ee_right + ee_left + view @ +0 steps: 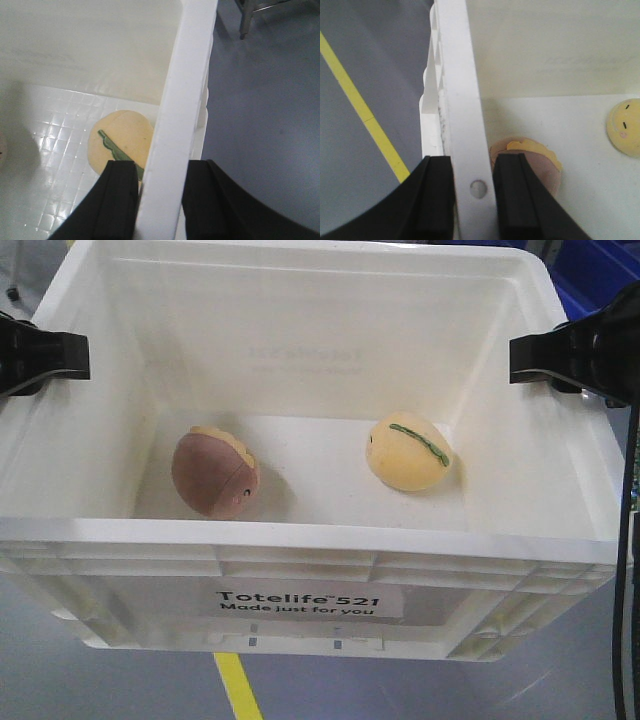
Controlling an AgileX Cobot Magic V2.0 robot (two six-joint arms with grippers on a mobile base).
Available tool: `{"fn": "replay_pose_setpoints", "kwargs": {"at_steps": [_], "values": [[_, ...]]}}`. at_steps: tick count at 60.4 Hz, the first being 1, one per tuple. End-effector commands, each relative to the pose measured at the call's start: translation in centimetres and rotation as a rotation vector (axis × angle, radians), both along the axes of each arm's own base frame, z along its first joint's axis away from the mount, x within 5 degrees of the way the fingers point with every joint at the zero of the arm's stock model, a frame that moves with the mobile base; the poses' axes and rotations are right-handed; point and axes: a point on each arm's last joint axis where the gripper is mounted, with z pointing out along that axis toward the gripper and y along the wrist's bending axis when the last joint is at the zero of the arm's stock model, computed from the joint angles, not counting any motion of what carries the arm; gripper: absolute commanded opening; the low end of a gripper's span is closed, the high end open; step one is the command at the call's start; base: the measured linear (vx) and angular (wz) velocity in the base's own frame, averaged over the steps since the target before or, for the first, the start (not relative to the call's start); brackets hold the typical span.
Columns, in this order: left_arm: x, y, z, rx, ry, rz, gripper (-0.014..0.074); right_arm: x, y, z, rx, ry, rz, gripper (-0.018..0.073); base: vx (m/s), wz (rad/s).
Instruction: Place moving items into box and shelve
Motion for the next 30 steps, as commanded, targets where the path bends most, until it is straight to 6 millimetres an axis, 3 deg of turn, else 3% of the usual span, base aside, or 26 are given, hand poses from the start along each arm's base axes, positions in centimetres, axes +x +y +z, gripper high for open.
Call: {"fn": "replay_pose_setpoints", "kwargs": {"at_steps": [1,30], "values": [[-0.28,0.12,3.21,-0.073,-0.215,0.000,-0.0006,-0.07,-0.52,2.79,-0.006,-0.192,-0.011,-0.0005,0.39,-0.49],[-0.28,0.12,3.21,-0.073,-0.215,0.000,-0.0006,-0.06,-0.52,2.79,-0.006,-0.193,-0.011,-0.0005,0.35,-0.62]]}}
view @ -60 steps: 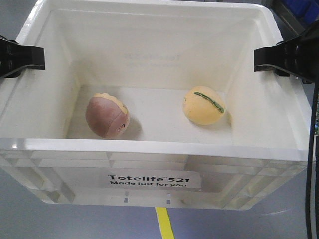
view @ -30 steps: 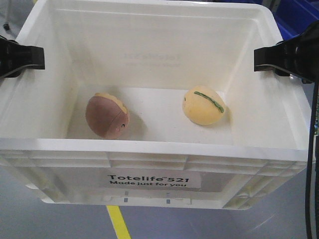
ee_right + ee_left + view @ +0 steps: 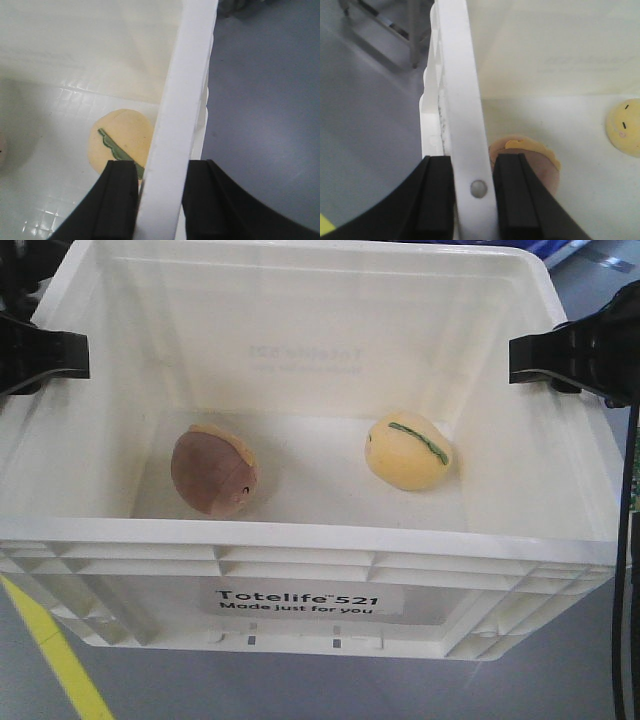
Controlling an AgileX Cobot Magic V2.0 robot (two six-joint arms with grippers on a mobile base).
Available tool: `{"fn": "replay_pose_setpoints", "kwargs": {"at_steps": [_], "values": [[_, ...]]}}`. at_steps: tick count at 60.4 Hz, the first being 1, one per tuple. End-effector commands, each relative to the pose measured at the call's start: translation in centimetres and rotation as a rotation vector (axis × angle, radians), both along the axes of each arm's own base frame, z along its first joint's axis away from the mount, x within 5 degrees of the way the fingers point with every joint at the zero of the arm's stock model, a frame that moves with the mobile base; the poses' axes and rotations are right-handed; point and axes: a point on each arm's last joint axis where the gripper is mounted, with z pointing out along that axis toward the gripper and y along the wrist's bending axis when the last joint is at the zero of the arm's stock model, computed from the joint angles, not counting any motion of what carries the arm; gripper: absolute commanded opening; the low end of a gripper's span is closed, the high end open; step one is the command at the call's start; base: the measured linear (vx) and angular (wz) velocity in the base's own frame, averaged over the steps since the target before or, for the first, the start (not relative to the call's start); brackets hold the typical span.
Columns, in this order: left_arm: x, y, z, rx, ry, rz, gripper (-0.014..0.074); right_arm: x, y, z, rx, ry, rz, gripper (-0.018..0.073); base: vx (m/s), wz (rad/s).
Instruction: Place moving items into box and shelve
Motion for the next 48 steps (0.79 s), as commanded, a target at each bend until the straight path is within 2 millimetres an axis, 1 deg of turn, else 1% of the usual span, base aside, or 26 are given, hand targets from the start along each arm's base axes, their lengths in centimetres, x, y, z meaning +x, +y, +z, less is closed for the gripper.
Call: {"fn": "replay_pose_setpoints", "kwargs": {"at_steps": [1,25,48], "values": [[-0.31,0.12,3.18,-0.071,-0.211,0.000,-0.0006,-0.06,-0.52,2.80,-0.006,-0.194,-0.011,-0.0005,0.29,-0.78],[-0.32,0.18,3.20,-0.063,-0.214,0.001,-0.0006,-0.07,-0.52,2.79,-0.006,-0.193,-0.011,-0.0005,0.26,-0.78],[-0.32,0.18,3.20,-0.063,-0.214,0.001,-0.0006,-0.06,-0.53,2.79,-0.007,-0.193,-0.011,-0.0005,0.25,-0.70]]}}
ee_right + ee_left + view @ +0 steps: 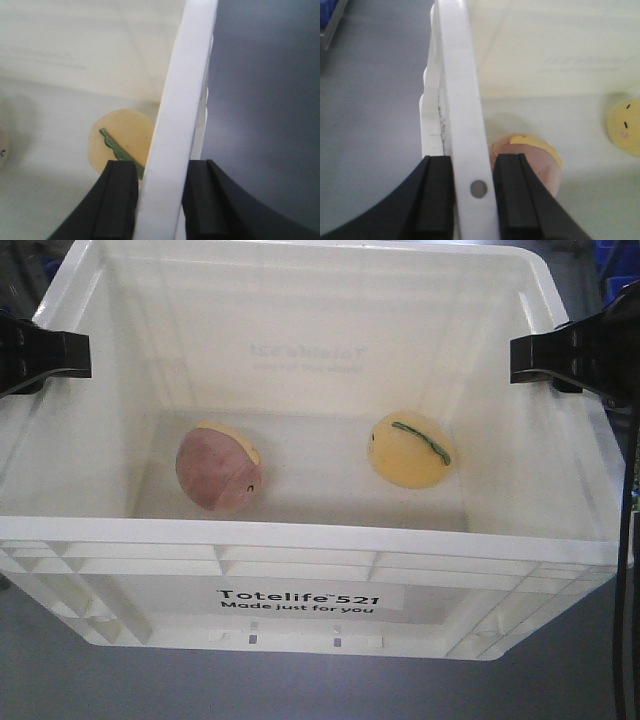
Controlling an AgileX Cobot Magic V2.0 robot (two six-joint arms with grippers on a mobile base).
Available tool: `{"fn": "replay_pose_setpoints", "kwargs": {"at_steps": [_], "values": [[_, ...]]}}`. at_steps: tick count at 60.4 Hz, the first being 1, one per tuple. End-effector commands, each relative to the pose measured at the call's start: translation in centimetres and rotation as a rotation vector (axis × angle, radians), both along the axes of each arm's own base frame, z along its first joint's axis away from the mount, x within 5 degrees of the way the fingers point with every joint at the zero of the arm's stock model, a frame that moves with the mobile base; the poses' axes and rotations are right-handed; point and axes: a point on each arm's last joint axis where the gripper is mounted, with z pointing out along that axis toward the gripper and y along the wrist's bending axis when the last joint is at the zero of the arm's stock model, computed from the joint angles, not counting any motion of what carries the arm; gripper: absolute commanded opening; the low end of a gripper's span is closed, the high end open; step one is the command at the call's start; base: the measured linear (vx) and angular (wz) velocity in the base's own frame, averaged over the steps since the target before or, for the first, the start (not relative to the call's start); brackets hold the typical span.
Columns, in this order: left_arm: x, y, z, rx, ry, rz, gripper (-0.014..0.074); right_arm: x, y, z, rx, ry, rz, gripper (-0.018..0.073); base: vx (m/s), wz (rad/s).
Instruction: Place moving items into box and shelve
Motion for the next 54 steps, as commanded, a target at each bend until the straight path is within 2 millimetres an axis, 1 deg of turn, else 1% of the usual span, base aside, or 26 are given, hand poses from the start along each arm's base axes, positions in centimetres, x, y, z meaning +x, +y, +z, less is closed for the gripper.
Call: {"fn": "replay_pose_setpoints", "kwargs": {"at_steps": [1,29,39,54], "values": [[-0.33,0.19,3.18,-0.062,-0.212,0.001,-0.0006,-0.06,-0.51,2.80,-0.005,-0.193,-0.011,-0.0005,0.24,-0.67],[-0.30,0.18,3.17,-0.062,-0.212,0.001,-0.0006,-0.07,-0.50,2.79,-0.003,-0.192,-0.010,-0.0005,0.22,-0.59],[-0.30,0.18,3.17,-0.063,-0.213,0.001,-0.0006,-0.08,-0.50,2.78,-0.003,-0.191,-0.010,-0.0005,0.23,-0.31],[-0.30,0.18,3.17,-0.062,-0.212,0.001,-0.0006,-0.12,-0.50,2.72,-0.005,-0.183,-0.009,-0.0005,0.27,-0.15]]}}
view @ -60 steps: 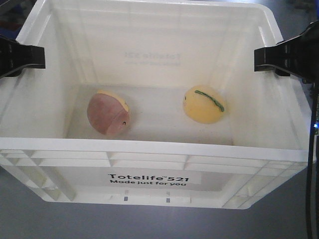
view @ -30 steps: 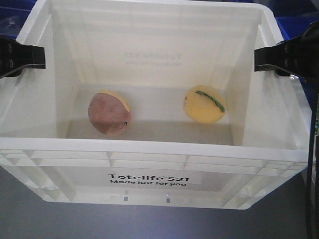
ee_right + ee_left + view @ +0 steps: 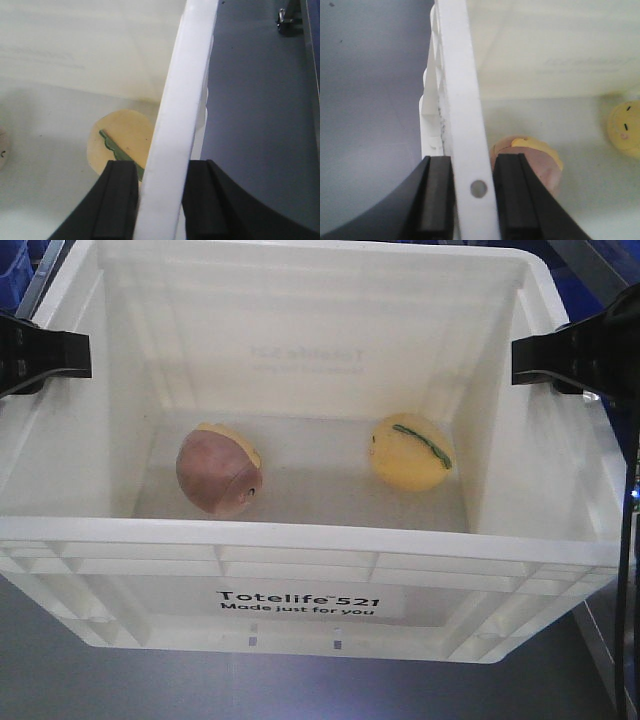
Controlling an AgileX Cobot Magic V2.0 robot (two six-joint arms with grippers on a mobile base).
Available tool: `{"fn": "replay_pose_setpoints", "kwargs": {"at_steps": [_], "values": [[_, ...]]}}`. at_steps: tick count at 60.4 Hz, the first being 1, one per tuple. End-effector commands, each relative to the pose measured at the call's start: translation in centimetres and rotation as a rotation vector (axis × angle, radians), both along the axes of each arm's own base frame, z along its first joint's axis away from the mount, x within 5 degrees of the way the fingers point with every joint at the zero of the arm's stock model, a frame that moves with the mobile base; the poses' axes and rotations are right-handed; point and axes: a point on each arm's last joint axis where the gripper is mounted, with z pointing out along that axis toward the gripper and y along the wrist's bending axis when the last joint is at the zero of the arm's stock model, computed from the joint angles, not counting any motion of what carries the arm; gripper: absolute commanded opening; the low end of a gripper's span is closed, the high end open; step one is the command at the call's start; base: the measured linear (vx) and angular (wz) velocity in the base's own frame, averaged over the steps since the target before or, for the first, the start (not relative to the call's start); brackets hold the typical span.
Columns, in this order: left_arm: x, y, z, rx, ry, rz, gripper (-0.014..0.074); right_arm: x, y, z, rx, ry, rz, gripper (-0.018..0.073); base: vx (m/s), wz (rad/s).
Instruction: Place moving items into box and shelve
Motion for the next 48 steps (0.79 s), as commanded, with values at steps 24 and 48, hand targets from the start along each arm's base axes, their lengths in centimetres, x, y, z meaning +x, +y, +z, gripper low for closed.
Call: {"fn": "replay_pose_setpoints", "kwargs": {"at_steps": [24,48], "values": [[-0.30,0.18,3.17,-0.062,-0.212,0.001,-0.0006,-0.10,-0.50,2.73,-0.004,-0.185,-0.010,-0.0005,0.37,-0.02],[-0.30,0.18,3.17,-0.062,-0.212,0.001,-0.0006,-0.10,-0.50,2.72,-0.005,-0.184,-0.009,-0.0005,0.43,-0.03]]}}
